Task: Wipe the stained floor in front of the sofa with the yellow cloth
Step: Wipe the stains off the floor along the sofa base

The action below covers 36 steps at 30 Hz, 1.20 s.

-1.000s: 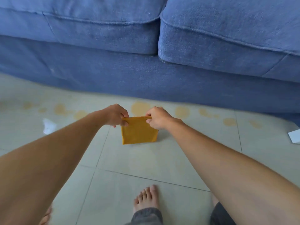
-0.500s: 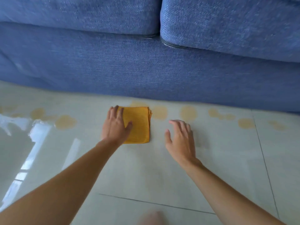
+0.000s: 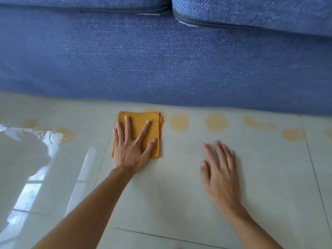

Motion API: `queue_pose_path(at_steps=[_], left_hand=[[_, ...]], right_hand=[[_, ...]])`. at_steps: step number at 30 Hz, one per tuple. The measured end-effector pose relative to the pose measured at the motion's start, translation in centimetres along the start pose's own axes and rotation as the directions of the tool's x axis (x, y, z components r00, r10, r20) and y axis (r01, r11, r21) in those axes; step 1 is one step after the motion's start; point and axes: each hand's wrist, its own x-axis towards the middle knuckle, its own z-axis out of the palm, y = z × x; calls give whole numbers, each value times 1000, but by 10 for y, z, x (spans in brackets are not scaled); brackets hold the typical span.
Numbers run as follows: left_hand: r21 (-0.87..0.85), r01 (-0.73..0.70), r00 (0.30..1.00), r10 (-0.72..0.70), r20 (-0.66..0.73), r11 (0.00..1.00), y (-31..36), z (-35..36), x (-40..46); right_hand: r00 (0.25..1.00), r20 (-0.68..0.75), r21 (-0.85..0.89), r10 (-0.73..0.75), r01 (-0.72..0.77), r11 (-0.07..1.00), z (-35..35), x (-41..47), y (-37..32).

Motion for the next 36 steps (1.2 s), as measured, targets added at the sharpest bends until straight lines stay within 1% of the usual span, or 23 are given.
queue_pose_path(at_steps=[8,12,16,18,20,22,24,27,30,33,36], left_hand=[[6,-5,1000,5,-5,1000,-14,-5,39],[14,-7,1000,7,-11,1000,-4,-5,61],[30,-34,999,34,-4,999,19,-2,73],[25,-63,998,63,0,998,35,0,71],[26,-109,994,109,9,994,52,4,64],[36,-178,984,177,17,983,69,9,49],[53,-248,969,247,18,967,82,14,28],[71,-315,949,314,30,946,86,18,-12],[67,-319,948,317,27,946,67,15,-58],[86,-244,970,243,29,966,21,12,-96],[95,-93,995,90,37,991,-27,3,-110]], right_hand=[[998,-57,-19,-21,20,1000,4,-1,1],[998,-63,-23,-17,15,1000,5,-1,0],[997,-77,0,-8,8,1000,8,-2,1],[996,-87,41,-4,8,999,8,-2,2],[996,-89,143,6,7,990,6,-2,3],[996,-78,272,31,-8,962,-1,-1,6],[996,-82,312,42,-14,950,-10,-4,11],[990,-122,219,67,-39,975,-20,-15,27],[982,-146,100,117,-103,990,-22,-27,46],[980,-117,24,161,-159,987,-20,-32,59],[982,-92,-29,167,-171,985,-17,-34,61]])
